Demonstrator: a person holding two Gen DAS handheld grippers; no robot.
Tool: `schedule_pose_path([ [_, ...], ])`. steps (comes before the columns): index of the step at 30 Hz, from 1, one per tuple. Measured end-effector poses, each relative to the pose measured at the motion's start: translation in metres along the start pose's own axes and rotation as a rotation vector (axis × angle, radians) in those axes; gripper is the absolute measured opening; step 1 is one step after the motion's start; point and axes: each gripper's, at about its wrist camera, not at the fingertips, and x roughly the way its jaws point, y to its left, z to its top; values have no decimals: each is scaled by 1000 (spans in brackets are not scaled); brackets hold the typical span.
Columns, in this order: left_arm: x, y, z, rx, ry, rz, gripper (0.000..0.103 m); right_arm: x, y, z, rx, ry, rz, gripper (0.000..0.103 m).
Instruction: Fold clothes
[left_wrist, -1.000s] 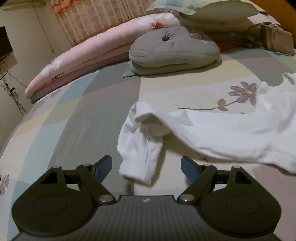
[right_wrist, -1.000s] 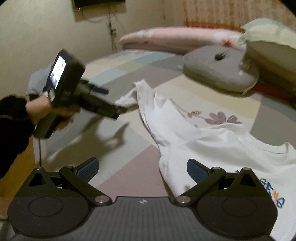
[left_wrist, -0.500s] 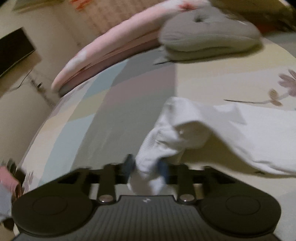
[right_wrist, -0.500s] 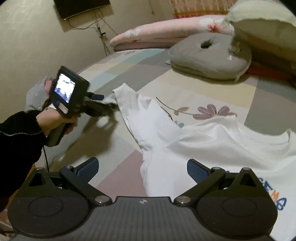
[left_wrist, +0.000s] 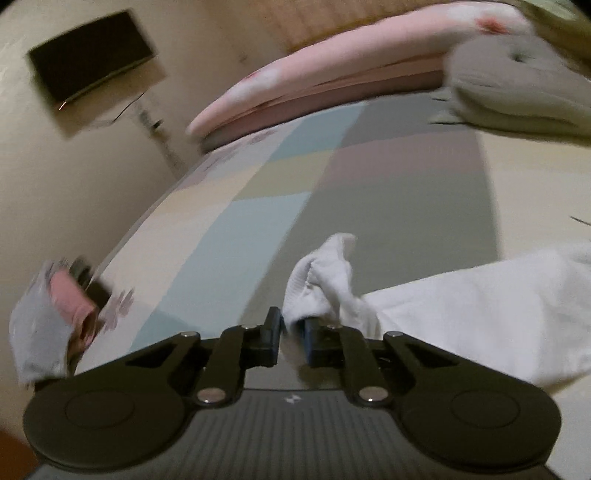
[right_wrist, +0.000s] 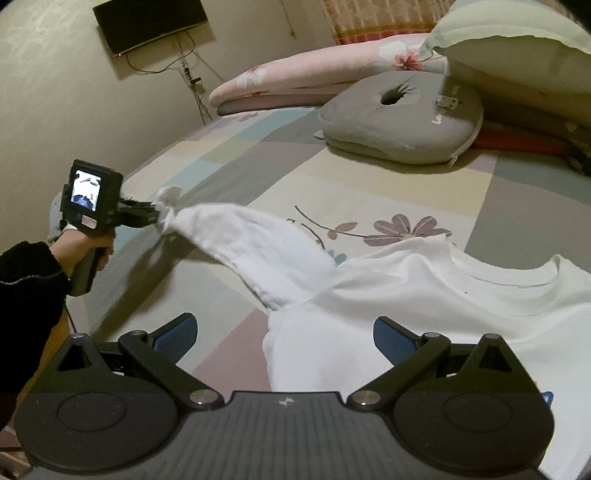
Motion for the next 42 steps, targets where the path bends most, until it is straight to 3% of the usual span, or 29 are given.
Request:
schedule_pose_path([
  [1,3,5,-1,-6,12,22,21,-1,-2,0,4,-2,-2,103],
  [3,9,16,-4,-18,48,61,21,-2,-5,1,12,-7,-5,103],
  [6,13,34,-13,-66,118,61,26,-6,-8,1,13,-8,-9,103],
  [9,0,41,-19,-110,109,30,27,-9,-9,0,-17,29,-12,103],
  [14,-40,6,-4,-47,46,-175,40,-11,-19,-4,-60,85,-68,103],
  [21,-113,-113,38,155,-99,-554,44,-31,-52,0,22,29,-124,103],
  [28,-124,-218,53,283,-91,-812,43,-52,-73,2,58,-22,-97,103],
  [30,-122,-238,50,302,-71,-844,40,-57,-80,2,80,-39,-88,103],
  [32,-112,-252,47,315,-26,-829,37,-62,-87,2,103,-56,-78,103],
  [36,-93,-260,43,284,49,-859,25,-67,-96,2,132,-74,-64,103],
  [38,-97,-261,47,288,47,-876,3,-68,-99,2,141,-76,-62,103],
  [42,-102,-265,57,291,7,-831,1,-71,-104,2,163,-82,-63,103],
])
